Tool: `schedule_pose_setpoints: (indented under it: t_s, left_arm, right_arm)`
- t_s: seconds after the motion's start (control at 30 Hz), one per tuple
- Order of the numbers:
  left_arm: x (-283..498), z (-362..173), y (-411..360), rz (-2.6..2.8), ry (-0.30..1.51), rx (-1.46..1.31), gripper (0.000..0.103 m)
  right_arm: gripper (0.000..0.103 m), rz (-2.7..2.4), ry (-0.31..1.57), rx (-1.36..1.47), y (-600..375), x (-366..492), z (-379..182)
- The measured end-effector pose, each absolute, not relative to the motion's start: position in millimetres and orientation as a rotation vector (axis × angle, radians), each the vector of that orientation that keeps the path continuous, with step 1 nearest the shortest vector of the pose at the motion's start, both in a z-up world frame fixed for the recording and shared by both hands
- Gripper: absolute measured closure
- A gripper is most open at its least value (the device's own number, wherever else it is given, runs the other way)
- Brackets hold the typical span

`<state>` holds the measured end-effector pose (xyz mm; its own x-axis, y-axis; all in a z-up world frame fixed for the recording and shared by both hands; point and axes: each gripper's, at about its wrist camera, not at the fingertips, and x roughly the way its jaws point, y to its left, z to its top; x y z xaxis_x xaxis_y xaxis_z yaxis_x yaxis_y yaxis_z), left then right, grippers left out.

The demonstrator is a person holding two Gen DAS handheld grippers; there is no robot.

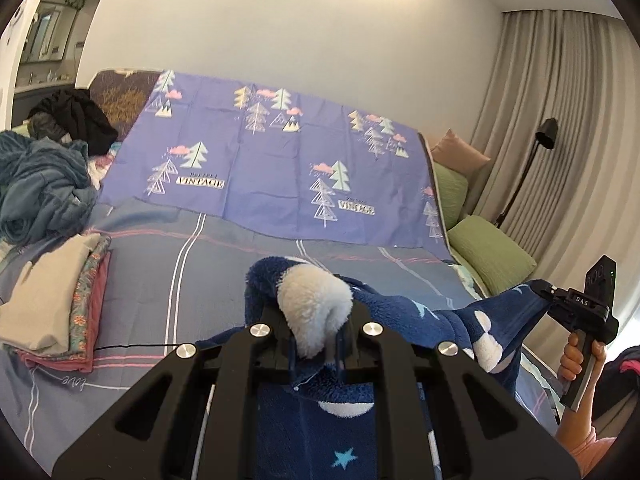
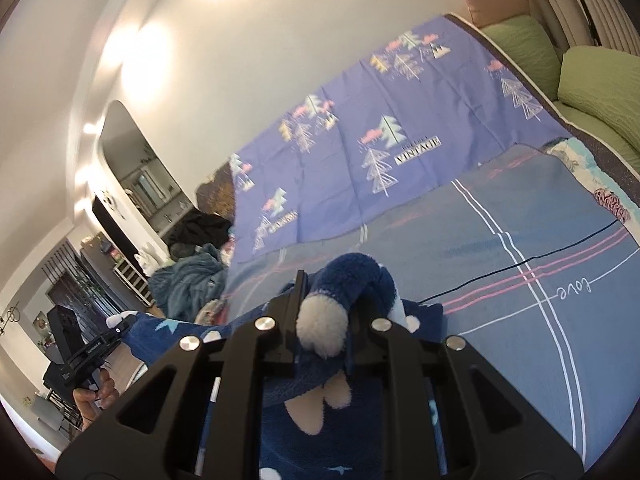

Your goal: Fold small clothes

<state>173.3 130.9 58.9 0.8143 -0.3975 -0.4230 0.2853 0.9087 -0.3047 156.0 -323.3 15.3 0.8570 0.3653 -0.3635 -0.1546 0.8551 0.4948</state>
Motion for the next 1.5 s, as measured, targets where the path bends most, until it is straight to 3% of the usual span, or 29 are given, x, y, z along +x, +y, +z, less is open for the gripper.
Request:
schedule_pose_setpoints:
  t_s: [0.3,0.5,0.57,0.63,0.8,1.13,1.37,1.5]
  left_arm:
    - [270.0,-12.9,132.8,-0.302,0.664,-0.303,0.089]
    - [309.2,-77.3,138.3,-0.275,0.823,-0.369,0.087]
    - [305.2,-75.1,139.5,-0.292,0.802,-0.375,0.082]
    - [300.7,-69.5,140.6,-0.309,0.779,-0.381,0.070]
    - [275.5,-45.7,136.4,-0.334,0.720,-0.374,0.053]
    - [227.4,-25.5,110.0,-0.443,0.714,-0.241,0.051]
    - [254.4,-60.1,61.1,-0.516,0.887,-0.101,0.051]
    - [283.9,-61.1,40.2,-0.490,0.875,-0.050,0.051]
  right_arm:
    - [0.087,0.168,0.696,0.509,-334.6,257.1,-59.8]
    - [0.085,0.155,0.818,0.516,-337.0,279.1,-104.2]
    - [0.079,0.176,0.804,0.533,-338.6,274.9,-99.0]
    - [0.060,0.185,0.772,0.535,-337.6,266.9,-89.1]
    - [0.055,0.219,0.737,0.472,-319.9,244.3,-65.5]
    - [0.050,0.390,0.793,0.232,-256.5,206.5,-52.2]
    - [0.046,0.401,0.920,0.142,-224.1,231.7,-82.6]
    - [0.046,0.359,0.897,0.142,-217.3,261.6,-81.4]
